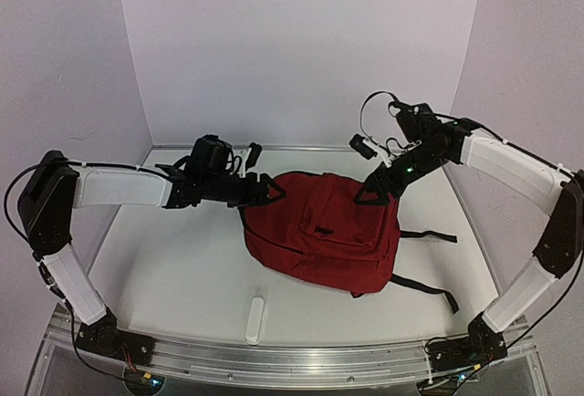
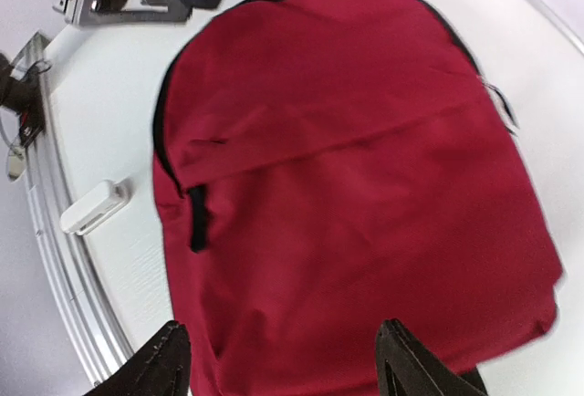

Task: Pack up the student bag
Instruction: Adjust the student bag at the center of the board, then unzip the student bag at the center of the board.

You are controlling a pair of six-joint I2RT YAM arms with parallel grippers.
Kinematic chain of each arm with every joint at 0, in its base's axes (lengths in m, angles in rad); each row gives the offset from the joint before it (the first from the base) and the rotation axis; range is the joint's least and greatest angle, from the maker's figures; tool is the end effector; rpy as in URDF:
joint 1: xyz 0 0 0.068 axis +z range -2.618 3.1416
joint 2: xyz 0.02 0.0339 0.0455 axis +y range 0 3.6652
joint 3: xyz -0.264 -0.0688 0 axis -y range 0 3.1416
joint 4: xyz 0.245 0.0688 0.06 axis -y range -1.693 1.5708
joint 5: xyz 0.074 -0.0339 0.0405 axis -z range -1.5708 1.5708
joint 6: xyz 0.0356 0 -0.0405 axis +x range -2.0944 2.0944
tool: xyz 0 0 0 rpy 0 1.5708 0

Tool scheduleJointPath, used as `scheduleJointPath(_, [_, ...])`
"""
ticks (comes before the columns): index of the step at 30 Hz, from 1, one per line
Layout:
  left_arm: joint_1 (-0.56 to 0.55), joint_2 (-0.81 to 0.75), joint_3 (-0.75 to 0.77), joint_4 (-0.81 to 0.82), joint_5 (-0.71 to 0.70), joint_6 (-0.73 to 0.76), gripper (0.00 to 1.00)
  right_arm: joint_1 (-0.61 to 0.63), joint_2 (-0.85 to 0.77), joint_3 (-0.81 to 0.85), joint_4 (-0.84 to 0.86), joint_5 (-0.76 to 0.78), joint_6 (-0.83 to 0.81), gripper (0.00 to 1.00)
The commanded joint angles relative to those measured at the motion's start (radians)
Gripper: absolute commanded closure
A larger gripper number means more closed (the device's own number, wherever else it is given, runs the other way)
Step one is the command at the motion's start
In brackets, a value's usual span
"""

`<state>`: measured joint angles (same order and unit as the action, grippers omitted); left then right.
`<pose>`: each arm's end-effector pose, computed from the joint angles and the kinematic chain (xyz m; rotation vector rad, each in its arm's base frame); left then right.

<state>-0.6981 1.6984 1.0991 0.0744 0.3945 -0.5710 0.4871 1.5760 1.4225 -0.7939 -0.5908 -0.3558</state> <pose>0.2840 -0.2562 0.2331 0.4038 2.2410 -1.1372 0.2851 0.1734 0.3152 -1.2206 2.1358 0.7951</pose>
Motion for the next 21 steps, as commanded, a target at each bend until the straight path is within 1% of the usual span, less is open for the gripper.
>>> scheduleJointPath(1, [-0.032,0.010,-0.081,0.183,0.078,-0.077,0.36,0.074,0.081,0.054,-0.048,-0.047,0.027,0.41])
scheduleJointPath(4, [-0.047,0.034,-0.136,0.331,0.100,-0.165,0.38,0.122,0.114,0.046,-0.046,-0.037,0.038,0.44])
scheduleJointPath(8, [-0.057,0.061,-0.158,0.395,0.093,-0.212,0.39,0.170,0.148,0.039,-0.037,0.007,0.040,0.47])
scheduleJointPath(11, [-0.063,0.070,-0.151,0.399,0.087,-0.215,0.40,0.184,0.184,0.048,-0.030,0.039,0.045,0.50])
scheduleJointPath(14, [-0.063,0.070,-0.139,0.380,0.080,-0.206,0.40,0.190,0.218,0.062,-0.028,0.040,0.051,0.55])
scheduleJointPath(17, [-0.063,0.070,-0.127,0.354,0.069,-0.194,0.40,0.201,0.229,0.060,-0.028,0.020,0.055,0.57])
scheduleJointPath(21, [-0.063,0.077,-0.123,0.349,0.068,-0.193,0.41,0.215,0.233,0.055,-0.025,0.033,0.052,0.64])
